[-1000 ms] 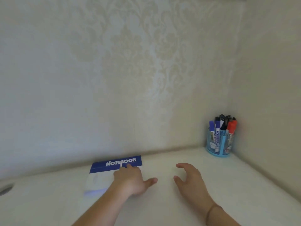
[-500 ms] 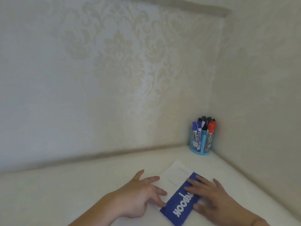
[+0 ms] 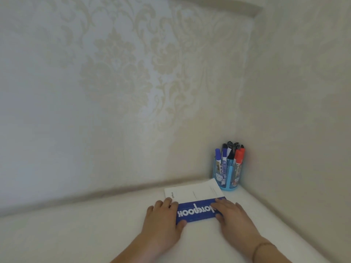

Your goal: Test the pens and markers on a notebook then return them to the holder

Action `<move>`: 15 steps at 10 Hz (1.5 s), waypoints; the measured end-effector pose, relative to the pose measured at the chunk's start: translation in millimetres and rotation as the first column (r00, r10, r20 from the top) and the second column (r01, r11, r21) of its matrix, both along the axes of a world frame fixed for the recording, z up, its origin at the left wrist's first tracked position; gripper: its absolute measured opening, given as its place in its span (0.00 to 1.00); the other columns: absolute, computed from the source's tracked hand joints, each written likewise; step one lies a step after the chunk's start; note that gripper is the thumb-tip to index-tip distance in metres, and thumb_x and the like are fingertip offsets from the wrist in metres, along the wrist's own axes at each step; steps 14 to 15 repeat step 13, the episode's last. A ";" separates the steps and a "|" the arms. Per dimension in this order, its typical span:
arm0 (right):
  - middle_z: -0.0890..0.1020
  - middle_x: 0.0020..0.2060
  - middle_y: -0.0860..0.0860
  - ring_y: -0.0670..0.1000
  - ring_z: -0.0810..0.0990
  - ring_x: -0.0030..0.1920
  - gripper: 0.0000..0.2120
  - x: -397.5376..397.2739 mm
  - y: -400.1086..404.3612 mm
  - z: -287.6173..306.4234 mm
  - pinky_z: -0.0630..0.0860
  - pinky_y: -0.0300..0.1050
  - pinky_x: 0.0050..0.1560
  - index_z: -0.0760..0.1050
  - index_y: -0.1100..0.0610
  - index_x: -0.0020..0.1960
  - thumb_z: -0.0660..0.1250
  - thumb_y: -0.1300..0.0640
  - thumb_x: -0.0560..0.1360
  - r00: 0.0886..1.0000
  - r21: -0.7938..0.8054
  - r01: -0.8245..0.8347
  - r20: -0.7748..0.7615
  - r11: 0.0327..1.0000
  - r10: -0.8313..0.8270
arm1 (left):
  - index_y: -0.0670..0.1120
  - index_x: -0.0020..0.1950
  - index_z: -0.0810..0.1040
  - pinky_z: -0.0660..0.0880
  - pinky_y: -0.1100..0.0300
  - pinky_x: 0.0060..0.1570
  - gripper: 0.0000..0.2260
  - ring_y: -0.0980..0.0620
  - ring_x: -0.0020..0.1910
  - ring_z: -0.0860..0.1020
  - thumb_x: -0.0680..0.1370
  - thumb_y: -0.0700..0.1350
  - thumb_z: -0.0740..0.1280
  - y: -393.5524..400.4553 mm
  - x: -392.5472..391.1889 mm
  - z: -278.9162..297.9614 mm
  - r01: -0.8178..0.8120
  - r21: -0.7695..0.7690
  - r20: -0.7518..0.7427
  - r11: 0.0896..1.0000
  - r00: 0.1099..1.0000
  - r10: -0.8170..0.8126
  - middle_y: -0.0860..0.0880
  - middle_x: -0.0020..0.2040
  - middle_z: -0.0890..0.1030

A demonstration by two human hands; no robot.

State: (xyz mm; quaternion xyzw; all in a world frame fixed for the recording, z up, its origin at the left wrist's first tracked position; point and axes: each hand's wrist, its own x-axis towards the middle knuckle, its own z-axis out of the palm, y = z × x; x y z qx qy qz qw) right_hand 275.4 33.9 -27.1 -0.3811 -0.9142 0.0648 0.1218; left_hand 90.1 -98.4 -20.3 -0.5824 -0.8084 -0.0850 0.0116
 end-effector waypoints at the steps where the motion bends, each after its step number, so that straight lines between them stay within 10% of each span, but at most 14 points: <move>1: 0.59 0.77 0.43 0.45 0.55 0.77 0.20 -8.5 16.1 -2.4 0.49 0.47 0.76 0.61 0.44 0.75 0.52 0.52 0.83 1.000 -0.048 0.003 -0.024 0.999 -0.004 | 0.53 0.74 0.62 0.58 0.53 0.72 0.23 0.49 0.70 0.64 0.81 0.59 0.56 15.4 -2.6 -2.0 0.010 0.009 0.029 1.000 1.000 -0.010 0.51 0.73 0.63; 4: 0.75 0.57 0.40 0.42 0.69 0.58 0.19 -23.8 36.6 -2.8 0.67 0.41 0.66 0.75 0.47 0.63 0.60 0.40 0.77 0.978 0.005 -0.118 -0.173 0.993 0.117 | 0.52 0.64 0.68 0.59 0.45 0.68 0.27 0.47 0.62 0.70 0.75 0.68 0.52 27.0 -3.4 8.0 -0.035 -0.041 -0.195 0.999 0.981 0.027 0.51 0.61 0.71; 7: 0.58 0.77 0.45 0.48 0.55 0.75 0.49 -38.2 34.3 1.7 0.53 0.49 0.75 0.54 0.44 0.77 0.36 0.21 0.62 0.992 0.044 -0.037 0.124 0.998 0.032 | 0.51 0.74 0.58 0.59 0.45 0.70 0.26 0.40 0.72 0.60 0.80 0.63 0.48 44.3 -16.3 -4.2 0.055 -0.107 -0.171 0.993 0.983 -0.073 0.47 0.75 0.60; 10: 0.55 0.78 0.43 0.49 0.53 0.77 0.39 -32.3 32.0 6.7 0.53 0.49 0.74 0.53 0.41 0.76 0.47 0.25 0.70 0.987 -0.004 -0.029 0.158 1.000 0.029 | 0.57 0.77 0.55 0.53 0.51 0.75 0.28 0.45 0.78 0.51 0.79 0.65 0.54 42.8 -35.8 -3.6 0.180 -0.082 0.030 0.980 0.984 -0.178 0.53 0.78 0.55; 12: 0.43 0.79 0.44 0.51 0.37 0.78 0.32 -40.1 36.1 -1.3 0.40 0.56 0.76 0.43 0.40 0.78 0.45 0.32 0.77 0.979 -0.131 0.042 0.203 0.990 -0.015 | 0.59 0.76 0.57 0.48 0.49 0.75 0.25 0.46 0.78 0.47 0.80 0.64 0.53 43.7 -20.2 -10.8 0.081 0.037 0.051 0.996 0.995 -0.083 0.54 0.79 0.54; 15: 0.48 0.79 0.45 0.52 0.39 0.78 0.30 -39.6 19.5 -0.8 0.42 0.56 0.76 0.49 0.42 0.78 0.49 0.35 0.79 0.989 0.009 0.054 0.141 0.999 -0.055 | 0.56 0.76 0.58 0.50 0.47 0.74 0.26 0.47 0.77 0.49 0.80 0.63 0.54 32.2 -5.7 -10.3 0.034 0.099 -0.038 0.994 0.999 -0.031 0.53 0.78 0.53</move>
